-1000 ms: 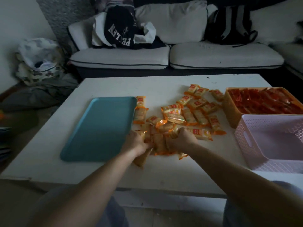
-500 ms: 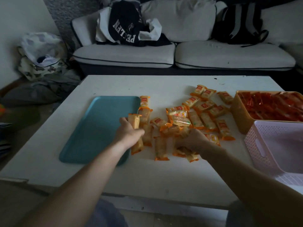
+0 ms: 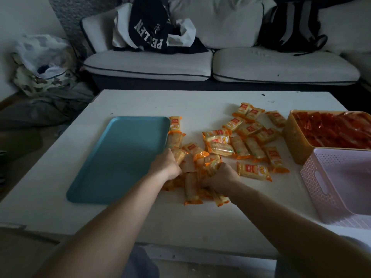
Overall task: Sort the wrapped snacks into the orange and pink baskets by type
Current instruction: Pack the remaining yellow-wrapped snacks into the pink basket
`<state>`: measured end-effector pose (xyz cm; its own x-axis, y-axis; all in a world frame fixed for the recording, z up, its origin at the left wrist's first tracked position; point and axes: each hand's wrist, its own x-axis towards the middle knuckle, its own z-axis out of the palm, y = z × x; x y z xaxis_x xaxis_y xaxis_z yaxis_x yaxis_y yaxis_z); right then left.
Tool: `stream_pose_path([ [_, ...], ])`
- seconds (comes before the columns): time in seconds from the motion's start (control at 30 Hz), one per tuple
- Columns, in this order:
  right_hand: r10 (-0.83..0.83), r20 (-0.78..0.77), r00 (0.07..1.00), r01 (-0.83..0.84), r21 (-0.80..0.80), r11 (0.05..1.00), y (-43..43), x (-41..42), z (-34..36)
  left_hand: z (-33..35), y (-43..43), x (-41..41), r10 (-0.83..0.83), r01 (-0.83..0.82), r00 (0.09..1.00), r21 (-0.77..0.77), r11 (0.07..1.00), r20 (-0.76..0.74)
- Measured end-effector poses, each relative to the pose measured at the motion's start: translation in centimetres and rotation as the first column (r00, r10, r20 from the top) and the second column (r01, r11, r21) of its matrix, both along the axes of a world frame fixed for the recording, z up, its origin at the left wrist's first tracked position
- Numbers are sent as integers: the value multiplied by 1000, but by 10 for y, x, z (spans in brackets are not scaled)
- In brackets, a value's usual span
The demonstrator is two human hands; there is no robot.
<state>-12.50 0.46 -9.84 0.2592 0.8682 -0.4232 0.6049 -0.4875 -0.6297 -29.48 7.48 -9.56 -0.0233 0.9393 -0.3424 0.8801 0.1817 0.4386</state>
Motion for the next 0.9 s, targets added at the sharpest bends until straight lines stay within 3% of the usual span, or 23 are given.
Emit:
stream_pose_path([
  [0.17,-18,-52,999,17,-9,1000,-5,0,2,5,-26,-11,131,-103,959,-122,987,250],
  [0.3,-59,-213,975,55,-23,998,-11,-1,8,0,-51,-6,358,-231,767,-292,928,532],
  [0.37,-112,-386,916,90,-76,993,-15,-1,15,2,-52,-4,444,-237,648,-391,889,618],
  [0.47,-233,-638,734,105,-231,967,-20,6,23,13,-52,1,510,-181,529,-496,849,679],
  [0.57,-216,-721,659,87,-212,973,-25,17,24,20,-52,11,464,-152,532,-459,875,709],
  [0.77,-170,-634,755,265,58,962,-40,44,48,40,-55,55,326,-205,508,-256,945,797],
  [0.9,-129,-593,795,317,225,921,-58,92,76,60,-60,111,214,-146,463,-164,976,860],
])
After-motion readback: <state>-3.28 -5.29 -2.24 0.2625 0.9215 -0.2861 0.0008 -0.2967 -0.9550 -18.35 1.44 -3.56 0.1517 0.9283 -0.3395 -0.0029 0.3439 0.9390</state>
